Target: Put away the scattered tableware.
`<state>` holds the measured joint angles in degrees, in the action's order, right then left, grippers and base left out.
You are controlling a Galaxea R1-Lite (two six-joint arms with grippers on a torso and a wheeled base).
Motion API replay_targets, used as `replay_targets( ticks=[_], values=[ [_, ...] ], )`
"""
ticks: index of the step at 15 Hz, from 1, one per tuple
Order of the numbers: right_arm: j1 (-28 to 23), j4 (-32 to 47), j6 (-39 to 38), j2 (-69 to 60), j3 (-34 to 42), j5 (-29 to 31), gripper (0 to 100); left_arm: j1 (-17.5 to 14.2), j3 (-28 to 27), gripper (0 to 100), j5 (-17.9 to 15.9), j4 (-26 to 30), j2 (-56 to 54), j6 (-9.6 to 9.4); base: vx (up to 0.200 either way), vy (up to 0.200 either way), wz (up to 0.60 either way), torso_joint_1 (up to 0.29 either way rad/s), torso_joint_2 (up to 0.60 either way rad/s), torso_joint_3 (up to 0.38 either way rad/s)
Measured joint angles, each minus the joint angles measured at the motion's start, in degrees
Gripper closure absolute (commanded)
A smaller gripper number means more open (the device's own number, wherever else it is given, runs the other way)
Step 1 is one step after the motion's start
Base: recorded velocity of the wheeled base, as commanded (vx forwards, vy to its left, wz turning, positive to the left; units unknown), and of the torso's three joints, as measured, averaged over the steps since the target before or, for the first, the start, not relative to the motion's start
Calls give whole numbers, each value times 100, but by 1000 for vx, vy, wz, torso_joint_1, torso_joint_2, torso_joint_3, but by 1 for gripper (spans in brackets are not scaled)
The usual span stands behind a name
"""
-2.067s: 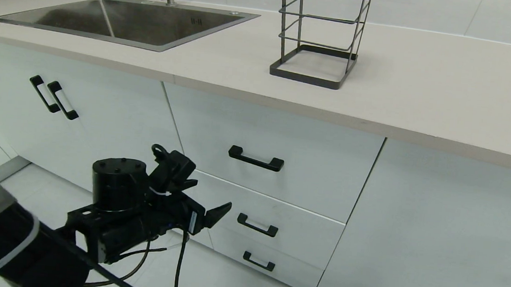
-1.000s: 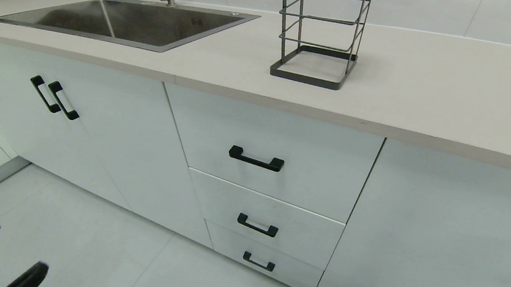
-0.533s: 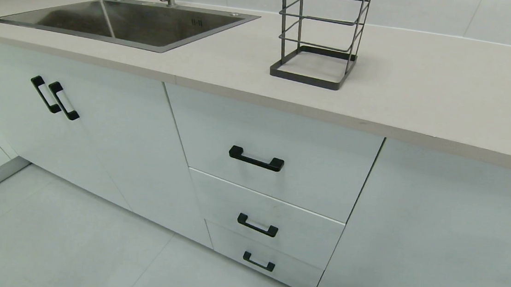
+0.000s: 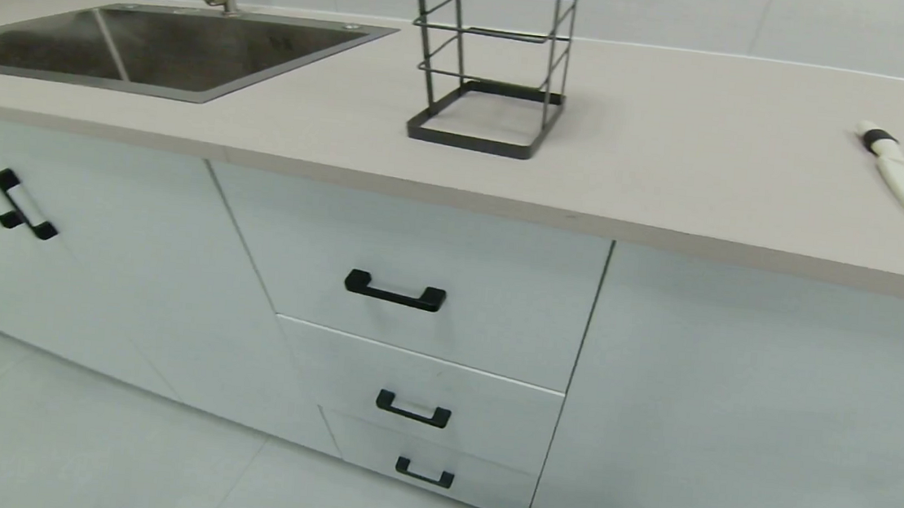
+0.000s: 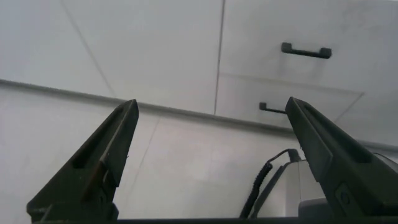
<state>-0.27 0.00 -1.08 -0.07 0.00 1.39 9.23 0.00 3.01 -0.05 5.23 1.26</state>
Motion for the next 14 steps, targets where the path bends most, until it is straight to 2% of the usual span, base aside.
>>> replay_targets(
  ticks=[1, 11, 14],
  values=[
    [0, 0, 2, 0, 0, 2, 0, 0, 0, 0, 5, -2, 0, 73, 0, 0, 0, 0, 0, 0],
    [0, 0, 20, 0, 0, -13, 0, 2, -2, 0, 5, -13, 0, 82, 0, 0, 0, 0, 0, 0],
    [0, 0, 20, 0, 0, -16, 0, -26, 0, 0, 13, -17, 4, 95, 0, -200, 0, 4, 2, 1]
  ],
)
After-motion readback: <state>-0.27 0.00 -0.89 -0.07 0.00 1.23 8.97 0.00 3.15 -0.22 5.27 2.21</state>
